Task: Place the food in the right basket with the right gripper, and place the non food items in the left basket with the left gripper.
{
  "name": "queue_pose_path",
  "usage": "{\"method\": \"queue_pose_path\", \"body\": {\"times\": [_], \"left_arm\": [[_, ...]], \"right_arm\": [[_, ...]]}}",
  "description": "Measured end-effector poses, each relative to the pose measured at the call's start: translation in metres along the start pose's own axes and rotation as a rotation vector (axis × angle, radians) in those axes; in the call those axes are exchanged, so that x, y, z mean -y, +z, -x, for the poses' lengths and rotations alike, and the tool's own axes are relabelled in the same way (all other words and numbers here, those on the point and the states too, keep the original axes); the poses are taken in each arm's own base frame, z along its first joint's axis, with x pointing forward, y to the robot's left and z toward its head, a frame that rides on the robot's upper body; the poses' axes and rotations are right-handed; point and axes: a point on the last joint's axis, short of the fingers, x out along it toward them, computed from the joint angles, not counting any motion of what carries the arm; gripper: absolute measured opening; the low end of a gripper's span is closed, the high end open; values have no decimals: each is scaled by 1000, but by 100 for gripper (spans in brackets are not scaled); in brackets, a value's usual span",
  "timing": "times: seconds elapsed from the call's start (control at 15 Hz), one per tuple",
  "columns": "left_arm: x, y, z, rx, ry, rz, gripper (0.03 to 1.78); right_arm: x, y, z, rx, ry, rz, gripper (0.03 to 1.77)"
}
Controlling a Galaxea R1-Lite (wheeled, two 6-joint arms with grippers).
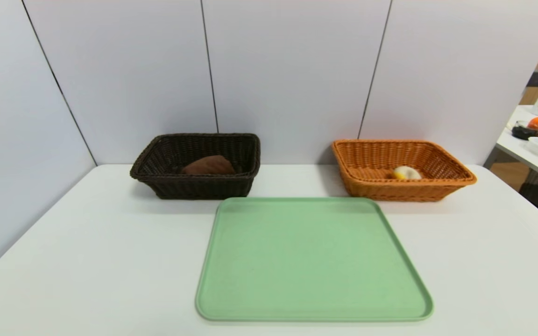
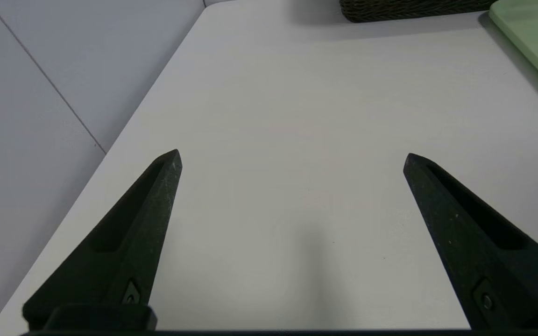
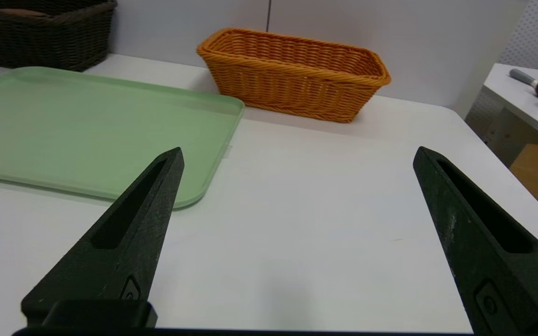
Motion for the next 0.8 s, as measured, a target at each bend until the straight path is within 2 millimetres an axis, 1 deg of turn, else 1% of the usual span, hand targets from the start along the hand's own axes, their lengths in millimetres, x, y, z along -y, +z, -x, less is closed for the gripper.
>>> {"method": "queue_pose_path", "body": {"times": [0.33,0.67,0.8], "left_arm": [[4,-11,-2,10,-131,-8,169],[5,-14,-3,3,-138,4,169],[5,-14,-3,-1,-135,34,169]], "right_arm": [[-1,-19,-2,-120,-44,-16,170],[-1,-20,-2,-128,-48,-51,170],[-1,-21,-2,-131,-48,-59,170]]}}
